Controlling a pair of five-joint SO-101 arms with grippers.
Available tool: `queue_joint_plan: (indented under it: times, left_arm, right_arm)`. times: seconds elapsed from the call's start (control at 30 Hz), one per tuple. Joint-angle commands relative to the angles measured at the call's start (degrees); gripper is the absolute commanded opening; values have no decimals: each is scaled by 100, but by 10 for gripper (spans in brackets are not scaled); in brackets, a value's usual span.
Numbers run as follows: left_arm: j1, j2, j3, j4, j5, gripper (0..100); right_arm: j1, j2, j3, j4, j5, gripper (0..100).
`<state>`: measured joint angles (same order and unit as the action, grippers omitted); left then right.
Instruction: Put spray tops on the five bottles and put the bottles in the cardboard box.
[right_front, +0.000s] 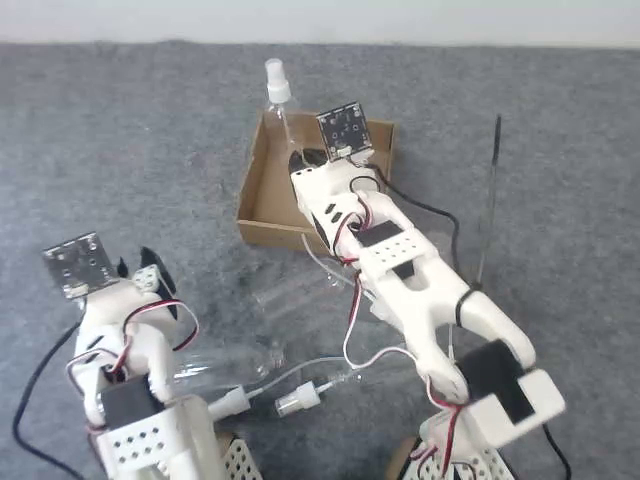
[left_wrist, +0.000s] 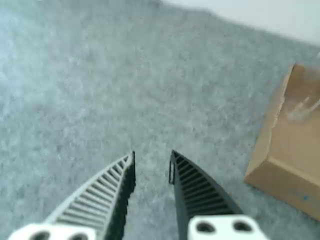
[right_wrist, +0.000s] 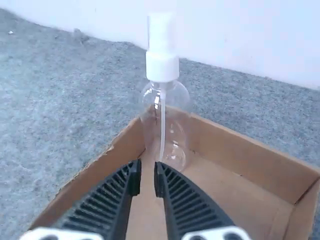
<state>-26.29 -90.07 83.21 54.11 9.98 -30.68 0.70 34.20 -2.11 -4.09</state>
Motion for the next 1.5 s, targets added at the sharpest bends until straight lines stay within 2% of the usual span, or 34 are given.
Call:
queue_joint_plan:
  times: [0.0, 0.1, 0.53, 0.73, 0.83, 1.47]
  left_arm:
    - [-35, 0, -22, 35, 35, 105]
    - [-35, 0, -22, 35, 35, 105]
    - [-35, 0, -4, 44, 26, 105]
    - [-35, 0, 4, 35, -255, 103]
    - [-35, 0, 4, 35, -255, 103]
    - [-44, 0, -4, 35, -273, 104]
  right_arm:
    - [-48, -840, -70, 532, 132, 13]
    - [-171, -1358, -79, 1165, 360, 13]
    - [-602, -2879, -79, 3336, 378, 13]
    - [-593, -3389, -79, 4673, 369, 86]
    - [-593, -3582, -79, 5191, 360, 83]
    - [-549, -3714, -44, 7266, 316, 88]
